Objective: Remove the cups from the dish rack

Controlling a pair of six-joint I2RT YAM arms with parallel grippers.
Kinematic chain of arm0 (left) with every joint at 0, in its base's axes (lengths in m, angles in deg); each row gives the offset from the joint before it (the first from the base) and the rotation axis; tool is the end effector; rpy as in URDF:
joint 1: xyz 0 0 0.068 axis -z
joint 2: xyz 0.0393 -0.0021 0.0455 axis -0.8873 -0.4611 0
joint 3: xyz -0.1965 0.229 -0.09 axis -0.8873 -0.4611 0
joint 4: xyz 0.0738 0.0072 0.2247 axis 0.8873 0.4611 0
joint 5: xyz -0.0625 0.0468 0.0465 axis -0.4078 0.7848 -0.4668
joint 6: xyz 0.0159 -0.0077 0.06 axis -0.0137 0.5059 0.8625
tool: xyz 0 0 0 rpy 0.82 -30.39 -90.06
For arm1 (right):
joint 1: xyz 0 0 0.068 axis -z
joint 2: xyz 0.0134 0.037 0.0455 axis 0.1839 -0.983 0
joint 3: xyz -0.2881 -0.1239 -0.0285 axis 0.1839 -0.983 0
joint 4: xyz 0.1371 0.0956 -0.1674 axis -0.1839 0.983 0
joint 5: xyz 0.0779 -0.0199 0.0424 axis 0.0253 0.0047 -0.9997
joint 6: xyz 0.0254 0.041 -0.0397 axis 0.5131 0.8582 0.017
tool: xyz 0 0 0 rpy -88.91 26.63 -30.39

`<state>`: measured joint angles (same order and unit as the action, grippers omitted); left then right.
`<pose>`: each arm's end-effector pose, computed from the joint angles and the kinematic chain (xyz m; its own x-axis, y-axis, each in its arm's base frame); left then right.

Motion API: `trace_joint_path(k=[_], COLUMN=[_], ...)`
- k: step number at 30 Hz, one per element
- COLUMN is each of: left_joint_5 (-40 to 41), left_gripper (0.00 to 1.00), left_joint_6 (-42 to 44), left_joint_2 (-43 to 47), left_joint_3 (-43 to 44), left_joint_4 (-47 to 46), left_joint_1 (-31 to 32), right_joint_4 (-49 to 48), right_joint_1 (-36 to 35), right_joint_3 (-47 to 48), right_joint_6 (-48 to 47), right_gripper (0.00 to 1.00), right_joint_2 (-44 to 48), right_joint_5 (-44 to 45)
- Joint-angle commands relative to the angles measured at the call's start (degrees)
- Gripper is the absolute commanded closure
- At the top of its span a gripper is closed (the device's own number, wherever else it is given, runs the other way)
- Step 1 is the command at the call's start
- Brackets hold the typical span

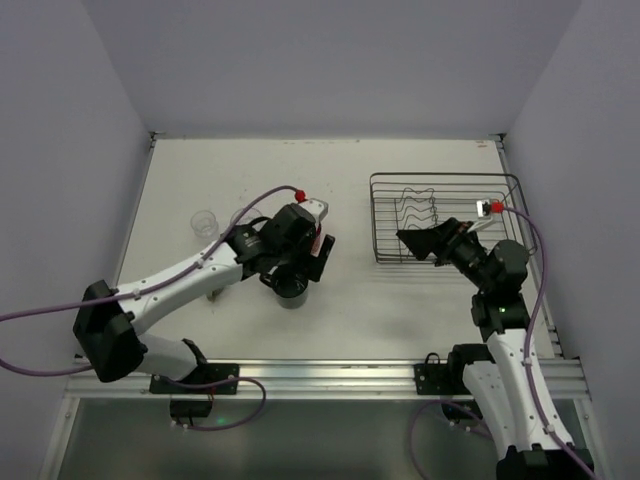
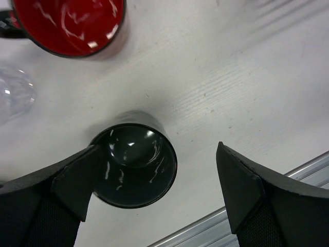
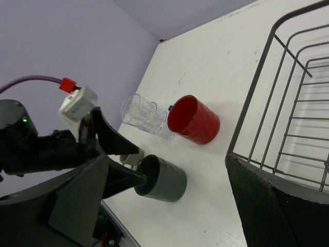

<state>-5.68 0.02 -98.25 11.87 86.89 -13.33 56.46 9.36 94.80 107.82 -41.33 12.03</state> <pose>0.1795 -0.1989 0.3039 -0.7793 0.2828 -0.5592 0.4244 0.8948 -0.1388 0.1081 0.0306 0.3139 -0.4553 0.5643 -0.6887 -0.4094 0.5543 0.7247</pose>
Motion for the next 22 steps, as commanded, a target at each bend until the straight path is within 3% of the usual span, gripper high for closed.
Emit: trace_joint_path(k=[1, 8, 12, 16, 22], left_joint_5=[6.3, 12.3, 13.9, 13.1, 14.4], left_gripper=[0.0, 0.0, 0.0, 0.0, 0.0], left_joint_6=[3.7, 8.4, 11.1, 14.2, 16.2], left_joint_2=[8.1, 26.6, 37.2, 41.3, 37.8], left_joint_3=[7.8, 17.4, 19.6, 21.7, 30.4], left_joint_4=[2.9, 0.1, -3.6, -6.8, -2.5], left_joint_1=[0.2, 0.2, 0.2, 0.2, 0.1], right_joint_4=[6.5, 26.8, 27.7, 27.1, 25.4], right_joint_1=[-0.1, -0.1, -0.1, -0.1, -0.1], right_joint_3=[7.1, 25.9, 31.7, 37.1, 43.2], right_joint_6=[-2.8, -10.7, -12.1, -12.0, -12.1], right_gripper=[0.01, 0.01, 0.01, 0.01, 0.01], right_joint_2=[4.2, 14.3, 17.4, 16.6, 13.1], right_joint_5=[1.8, 7.5, 13.4, 16.6, 17.9])
